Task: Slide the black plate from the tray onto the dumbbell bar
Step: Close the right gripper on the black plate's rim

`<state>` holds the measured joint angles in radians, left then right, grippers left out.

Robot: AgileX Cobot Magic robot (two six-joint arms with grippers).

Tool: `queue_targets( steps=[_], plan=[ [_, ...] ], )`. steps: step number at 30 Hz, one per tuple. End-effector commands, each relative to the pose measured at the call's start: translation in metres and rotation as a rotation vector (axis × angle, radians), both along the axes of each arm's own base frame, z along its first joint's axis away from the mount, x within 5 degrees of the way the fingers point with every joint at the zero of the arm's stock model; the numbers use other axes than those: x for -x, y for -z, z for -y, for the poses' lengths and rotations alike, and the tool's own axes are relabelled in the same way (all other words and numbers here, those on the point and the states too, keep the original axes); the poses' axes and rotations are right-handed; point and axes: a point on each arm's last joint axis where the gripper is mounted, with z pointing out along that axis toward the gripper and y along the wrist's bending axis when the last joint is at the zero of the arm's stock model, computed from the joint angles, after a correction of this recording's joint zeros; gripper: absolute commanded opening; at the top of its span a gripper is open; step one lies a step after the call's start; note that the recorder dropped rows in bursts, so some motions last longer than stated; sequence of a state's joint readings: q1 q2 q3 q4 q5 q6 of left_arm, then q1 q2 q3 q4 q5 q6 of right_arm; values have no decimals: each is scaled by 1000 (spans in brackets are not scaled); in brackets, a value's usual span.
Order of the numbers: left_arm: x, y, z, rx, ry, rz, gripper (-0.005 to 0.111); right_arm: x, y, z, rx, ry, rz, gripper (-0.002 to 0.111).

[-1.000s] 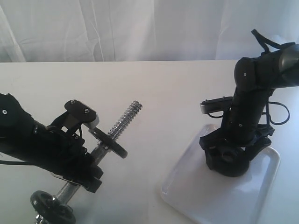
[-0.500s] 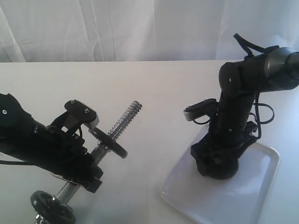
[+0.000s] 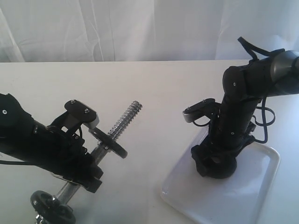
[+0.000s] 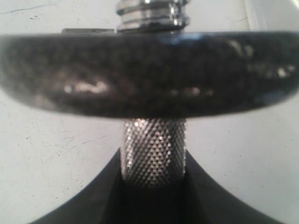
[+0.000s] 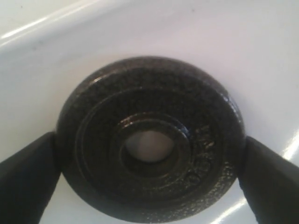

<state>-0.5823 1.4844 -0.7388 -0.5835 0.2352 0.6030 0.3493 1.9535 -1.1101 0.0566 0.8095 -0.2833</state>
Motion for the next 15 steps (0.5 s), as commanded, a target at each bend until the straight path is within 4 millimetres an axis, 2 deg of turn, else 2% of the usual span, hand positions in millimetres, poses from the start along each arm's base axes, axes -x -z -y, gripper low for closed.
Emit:
queue_targets(
  steps=[1, 9, 15],
  plan=[
    [-5, -25, 3, 94, -57, 77, 0, 8, 37, -4, -12, -4, -67, 83],
    [-5, -25, 3, 94, -57, 77, 0, 8, 37, -4, -12, -4, -65, 87],
    [-5, -25, 3, 94, -57, 77, 0, 8, 37, -4, -13, 1, -66, 102]
  ],
)
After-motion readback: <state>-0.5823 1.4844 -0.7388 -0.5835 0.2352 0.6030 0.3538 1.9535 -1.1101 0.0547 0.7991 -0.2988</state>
